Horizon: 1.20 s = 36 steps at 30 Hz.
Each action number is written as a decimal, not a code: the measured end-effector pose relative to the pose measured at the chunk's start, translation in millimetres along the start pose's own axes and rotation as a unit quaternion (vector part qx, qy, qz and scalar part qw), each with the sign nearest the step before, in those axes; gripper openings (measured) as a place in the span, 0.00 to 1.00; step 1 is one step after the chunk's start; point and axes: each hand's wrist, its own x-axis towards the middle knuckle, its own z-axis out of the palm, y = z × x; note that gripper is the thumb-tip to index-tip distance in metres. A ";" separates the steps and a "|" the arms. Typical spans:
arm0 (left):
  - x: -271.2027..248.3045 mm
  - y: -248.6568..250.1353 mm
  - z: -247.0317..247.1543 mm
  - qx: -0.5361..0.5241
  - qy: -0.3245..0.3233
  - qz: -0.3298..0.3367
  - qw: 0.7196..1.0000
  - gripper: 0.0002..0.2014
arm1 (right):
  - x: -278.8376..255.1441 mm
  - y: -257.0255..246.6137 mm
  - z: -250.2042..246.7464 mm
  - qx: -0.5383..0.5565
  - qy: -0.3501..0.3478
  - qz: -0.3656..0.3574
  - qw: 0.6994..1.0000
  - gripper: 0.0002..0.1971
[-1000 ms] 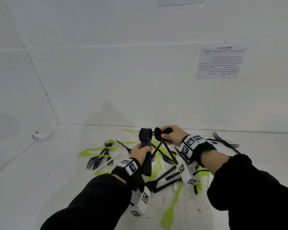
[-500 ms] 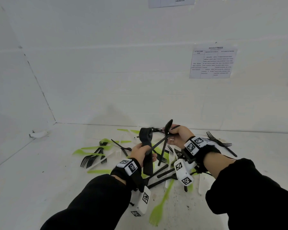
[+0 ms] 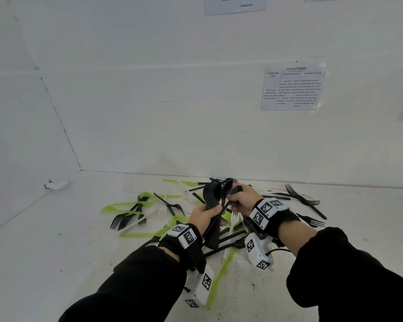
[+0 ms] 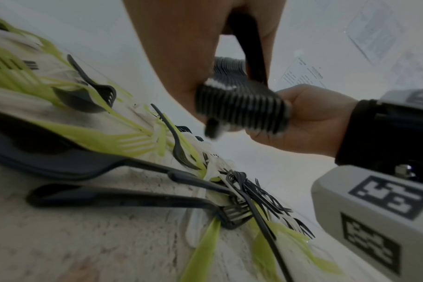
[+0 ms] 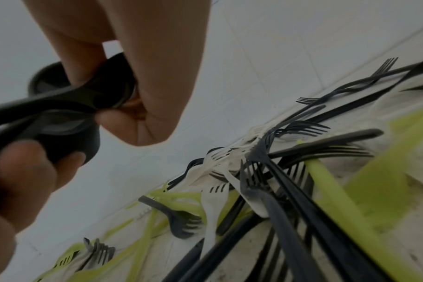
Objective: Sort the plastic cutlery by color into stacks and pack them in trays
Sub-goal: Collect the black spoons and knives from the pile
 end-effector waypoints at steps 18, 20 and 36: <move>-13.9 0.5 -1.4 -0.053 -0.048 -0.058 0.996 0.02 | 0.3 15.0 3.0 -0.109 0.012 -0.165 0.980 0.13; -15.1 1.1 -4.4 -0.046 -0.049 -0.077 0.995 0.03 | -2.4 13.6 4.6 -0.054 -0.035 -0.136 0.989 0.13; -24.2 14.2 -48.0 -0.010 -0.084 -0.078 0.993 0.05 | 1.2 13.0 45.2 -0.037 -0.111 -0.108 0.987 0.12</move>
